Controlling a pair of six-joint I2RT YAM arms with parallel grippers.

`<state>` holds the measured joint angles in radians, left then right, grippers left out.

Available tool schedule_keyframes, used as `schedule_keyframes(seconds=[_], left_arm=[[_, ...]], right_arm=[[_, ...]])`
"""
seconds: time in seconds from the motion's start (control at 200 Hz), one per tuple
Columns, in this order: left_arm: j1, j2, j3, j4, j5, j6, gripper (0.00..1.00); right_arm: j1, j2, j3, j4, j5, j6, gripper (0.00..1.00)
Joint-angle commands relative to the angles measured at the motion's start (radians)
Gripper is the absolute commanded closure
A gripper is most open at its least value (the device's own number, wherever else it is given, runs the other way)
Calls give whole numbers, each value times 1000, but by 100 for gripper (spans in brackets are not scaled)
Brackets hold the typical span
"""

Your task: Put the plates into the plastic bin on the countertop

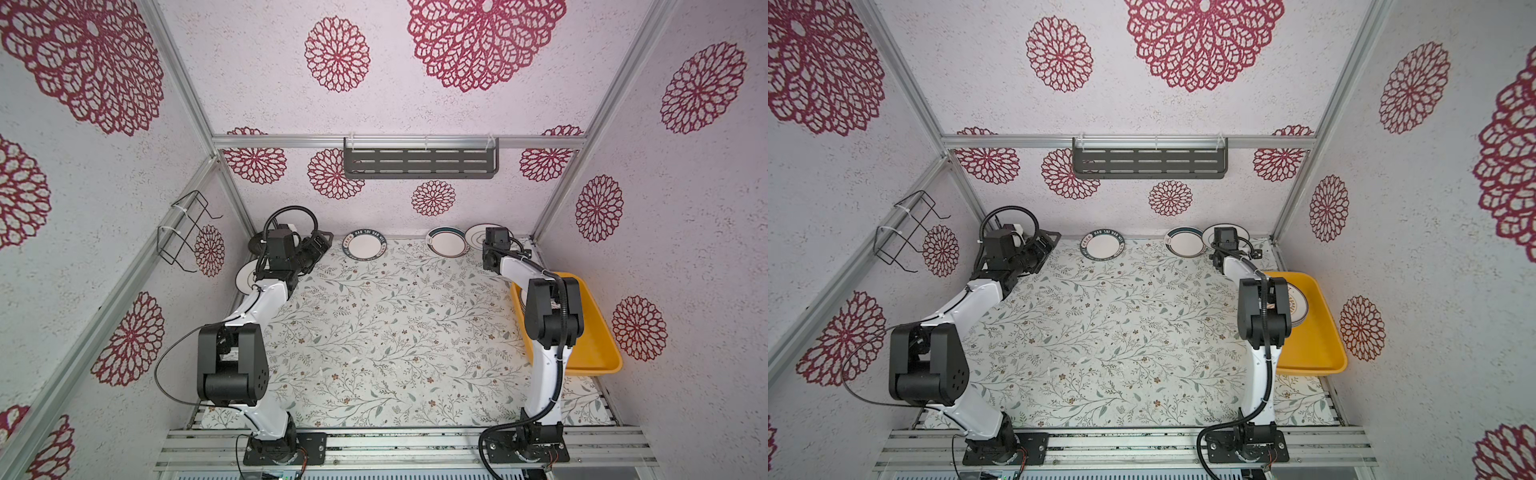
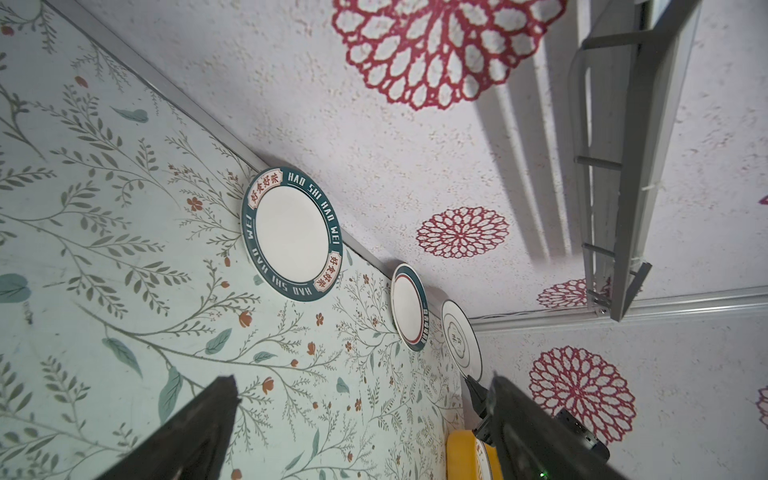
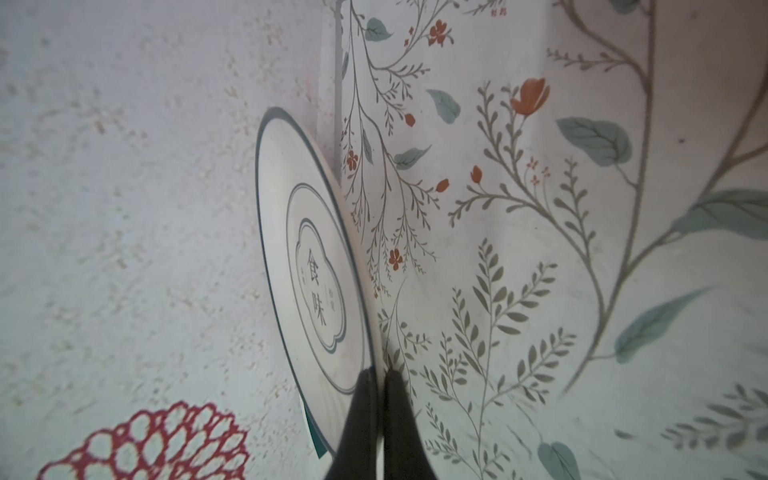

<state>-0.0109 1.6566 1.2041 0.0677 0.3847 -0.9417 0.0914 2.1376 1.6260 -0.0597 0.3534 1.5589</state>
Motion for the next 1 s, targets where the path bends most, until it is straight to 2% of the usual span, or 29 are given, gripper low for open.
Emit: schedule_keyframes(seconds=[0.0, 0.21, 0.425, 0.615, 0.806, 0.996], left_arm=[[-17, -54, -18, -42, 30, 53, 3], [-74, -99, -15, -123, 85, 143, 3], [-194, -129, 27, -248, 110, 265, 3], [-298, -165, 23, -297, 96, 304, 3], [-395, -190, 22, -336, 62, 325, 3], [-476, -189, 22, -348, 18, 326, 3]], right_arm=[[8, -124, -31, 52, 23, -60, 100], [19, -269, -153, 60, 7, -162, 100], [21, -482, -349, 52, 7, -242, 100], [5, -664, -477, -15, -27, -356, 100], [-53, -836, -617, -58, -80, -404, 100], [-178, -988, -743, -95, -186, -452, 100]])
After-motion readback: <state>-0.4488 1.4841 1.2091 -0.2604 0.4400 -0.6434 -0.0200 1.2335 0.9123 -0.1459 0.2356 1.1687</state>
